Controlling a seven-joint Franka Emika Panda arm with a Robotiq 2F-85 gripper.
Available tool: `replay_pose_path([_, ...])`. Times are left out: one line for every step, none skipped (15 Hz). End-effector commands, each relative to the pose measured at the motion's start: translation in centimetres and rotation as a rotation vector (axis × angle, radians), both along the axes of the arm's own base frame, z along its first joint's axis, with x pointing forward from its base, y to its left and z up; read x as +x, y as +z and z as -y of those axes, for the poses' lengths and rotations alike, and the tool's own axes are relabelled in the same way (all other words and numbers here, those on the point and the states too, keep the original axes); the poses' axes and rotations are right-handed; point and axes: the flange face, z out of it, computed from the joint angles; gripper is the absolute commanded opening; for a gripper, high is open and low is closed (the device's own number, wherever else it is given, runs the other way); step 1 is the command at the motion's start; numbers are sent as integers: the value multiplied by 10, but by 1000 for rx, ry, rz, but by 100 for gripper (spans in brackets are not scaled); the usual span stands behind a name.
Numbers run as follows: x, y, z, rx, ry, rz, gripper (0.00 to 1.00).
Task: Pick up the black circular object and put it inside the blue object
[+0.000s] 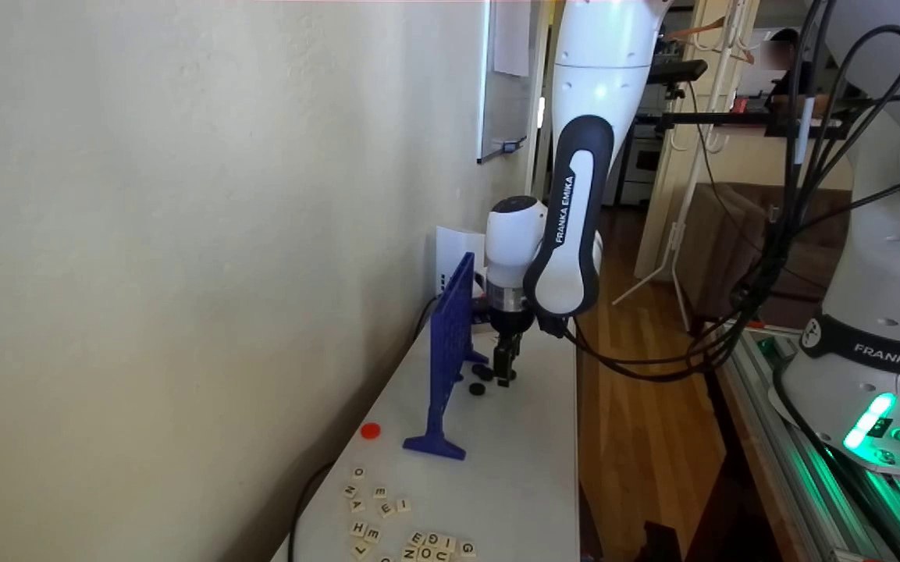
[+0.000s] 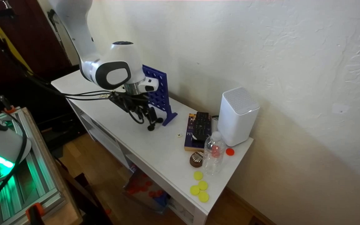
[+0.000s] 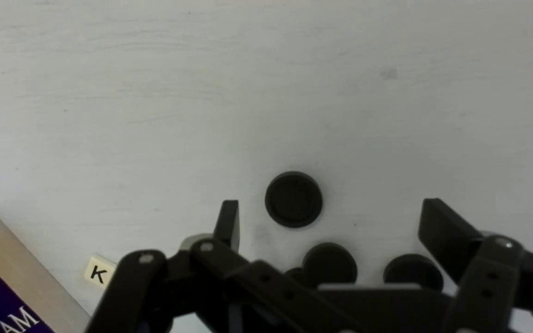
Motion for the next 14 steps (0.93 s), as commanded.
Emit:
replay_pose_path([4,-8,5,-9,-27,-7,100])
replay_pose_path([3,-9,7,-8,-33,-12,100])
replay_pose_path([3,-10,8,-13,-37,-16,100])
replay_pose_path([4,-13,10,-16,-42,-19,100])
replay_pose_path([4,-15,10,-16,-45,-16,100])
replay_pose_path([6,-17,12,-18,-47,-8,100])
replay_pose_path([7,-18,13,-15,-49,4,100])
replay_pose_path([9,-19,15,-13,-54,18,97])
replay_pose_path([11,-20,17,-11,-57,26,95])
replay_pose_path([12,-21,21,-6,-65,32,93])
replay_pose_path([13,-23,23,1,-73,32,91])
replay_pose_path([13,-24,25,10,-81,27,96])
replay_pose_path([13,-25,26,22,-92,21,100])
replay_pose_path([12,-25,27,34,-100,16,99])
